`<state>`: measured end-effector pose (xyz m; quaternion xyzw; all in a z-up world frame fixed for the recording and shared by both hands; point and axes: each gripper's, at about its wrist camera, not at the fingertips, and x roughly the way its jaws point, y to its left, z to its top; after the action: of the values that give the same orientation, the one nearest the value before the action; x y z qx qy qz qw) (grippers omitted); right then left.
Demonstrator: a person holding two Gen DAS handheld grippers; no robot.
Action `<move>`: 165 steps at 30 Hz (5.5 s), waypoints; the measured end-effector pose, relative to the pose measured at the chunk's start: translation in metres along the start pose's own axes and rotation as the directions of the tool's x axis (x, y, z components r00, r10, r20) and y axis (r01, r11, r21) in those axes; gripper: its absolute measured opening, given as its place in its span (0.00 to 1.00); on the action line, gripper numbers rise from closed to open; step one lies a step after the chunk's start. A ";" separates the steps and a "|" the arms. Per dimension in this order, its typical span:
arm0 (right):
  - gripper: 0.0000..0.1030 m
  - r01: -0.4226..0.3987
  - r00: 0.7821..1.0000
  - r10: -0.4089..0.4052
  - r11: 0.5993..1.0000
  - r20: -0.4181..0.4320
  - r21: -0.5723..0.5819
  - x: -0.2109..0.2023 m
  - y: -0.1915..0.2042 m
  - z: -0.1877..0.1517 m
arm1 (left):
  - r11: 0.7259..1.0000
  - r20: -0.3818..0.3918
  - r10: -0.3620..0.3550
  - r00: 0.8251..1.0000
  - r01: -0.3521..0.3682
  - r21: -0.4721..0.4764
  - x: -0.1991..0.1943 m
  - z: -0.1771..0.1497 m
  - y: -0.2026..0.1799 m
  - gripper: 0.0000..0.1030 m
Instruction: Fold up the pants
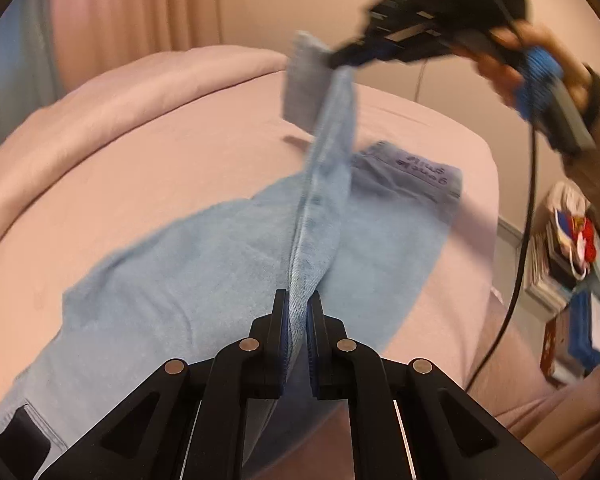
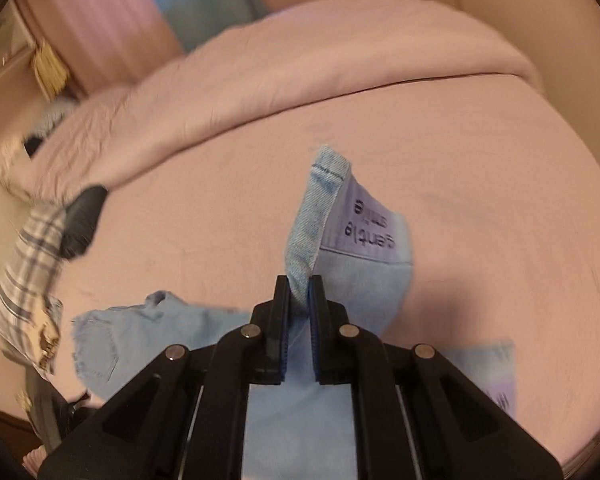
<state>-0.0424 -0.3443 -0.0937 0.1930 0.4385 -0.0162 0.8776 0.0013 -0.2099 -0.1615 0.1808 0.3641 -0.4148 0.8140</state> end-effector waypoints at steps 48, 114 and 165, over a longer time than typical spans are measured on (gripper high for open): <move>0.29 -0.088 0.995 0.093 0.991 0.042 -0.102 0.030 0.074 -0.063 | 0.952 -0.048 0.190 0.981 -0.196 -0.235 -0.079 -0.073 0.099 0.32; 0.31 -0.152 0.977 0.074 0.900 -0.201 -0.409 0.122 0.161 0.010 | 0.790 -0.046 0.449 0.892 -0.421 -0.446 -0.140 -0.116 0.188 0.67; 0.44 -0.174 0.977 0.070 0.802 0.200 0.571 0.018 -0.134 -0.146 | 0.873 0.005 -0.112 0.994 0.101 -0.476 0.020 -0.011 0.068 0.73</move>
<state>-0.1694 -0.4138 -0.2307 0.4795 0.3226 -0.1099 0.8087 0.0591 -0.1742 -0.1837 -0.0401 0.4734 -0.3547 0.8052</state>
